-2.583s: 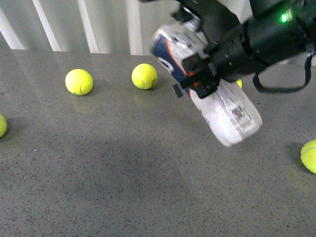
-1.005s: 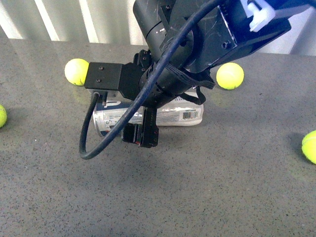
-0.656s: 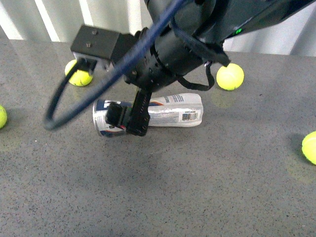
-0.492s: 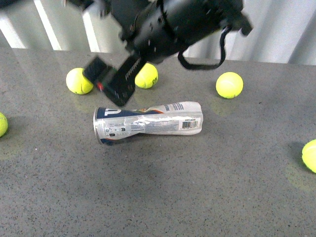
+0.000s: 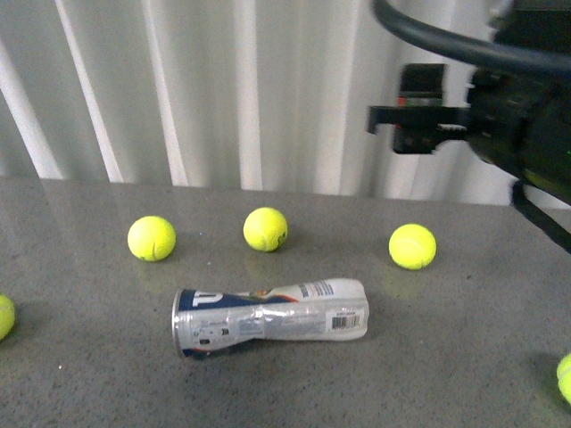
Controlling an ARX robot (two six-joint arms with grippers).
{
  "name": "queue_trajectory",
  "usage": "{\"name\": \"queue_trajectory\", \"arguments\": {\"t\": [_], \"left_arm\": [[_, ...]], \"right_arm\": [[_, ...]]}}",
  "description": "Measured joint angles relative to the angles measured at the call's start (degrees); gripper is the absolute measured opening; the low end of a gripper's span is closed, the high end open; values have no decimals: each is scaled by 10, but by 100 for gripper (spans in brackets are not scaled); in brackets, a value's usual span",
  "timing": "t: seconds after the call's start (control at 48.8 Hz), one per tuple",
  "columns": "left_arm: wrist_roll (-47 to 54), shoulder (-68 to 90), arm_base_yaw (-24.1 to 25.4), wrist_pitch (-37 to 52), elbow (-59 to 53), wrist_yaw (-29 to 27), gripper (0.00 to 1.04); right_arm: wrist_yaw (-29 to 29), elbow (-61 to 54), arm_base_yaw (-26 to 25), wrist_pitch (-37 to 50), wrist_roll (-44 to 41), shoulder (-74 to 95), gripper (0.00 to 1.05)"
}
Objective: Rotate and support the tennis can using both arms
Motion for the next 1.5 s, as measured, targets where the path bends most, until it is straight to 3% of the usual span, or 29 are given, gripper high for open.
{"name": "queue_trajectory", "arguments": {"t": [0.103, 0.246, 0.308, 0.636, 0.82, 0.943, 1.497], "left_arm": [[0, 0, 0, 0, 0, 3, 98], [0, 0, 0, 0, 0, 2, 98], [0, 0, 0, 0, 0, 2, 98], [0, 0, 0, 0, 0, 2, 98], [0, 0, 0, 0, 0, 2, 98], [0, 0, 0, 0, 0, 2, 98], [0, 0, 0, 0, 0, 2, 98]], "right_arm": [[-18, -88, -39, 47, -9, -73, 38], [-43, -165, -70, 58, -13, -127, 17], [-68, -211, -82, 59, -17, -161, 3], [-120, -343, -138, 66, -16, -296, 3], [-134, -376, -155, 24, -16, -362, 3], [-180, -391, -191, -22, -17, -427, 3], [-183, -419, -204, -270, -16, -713, 3]]}}
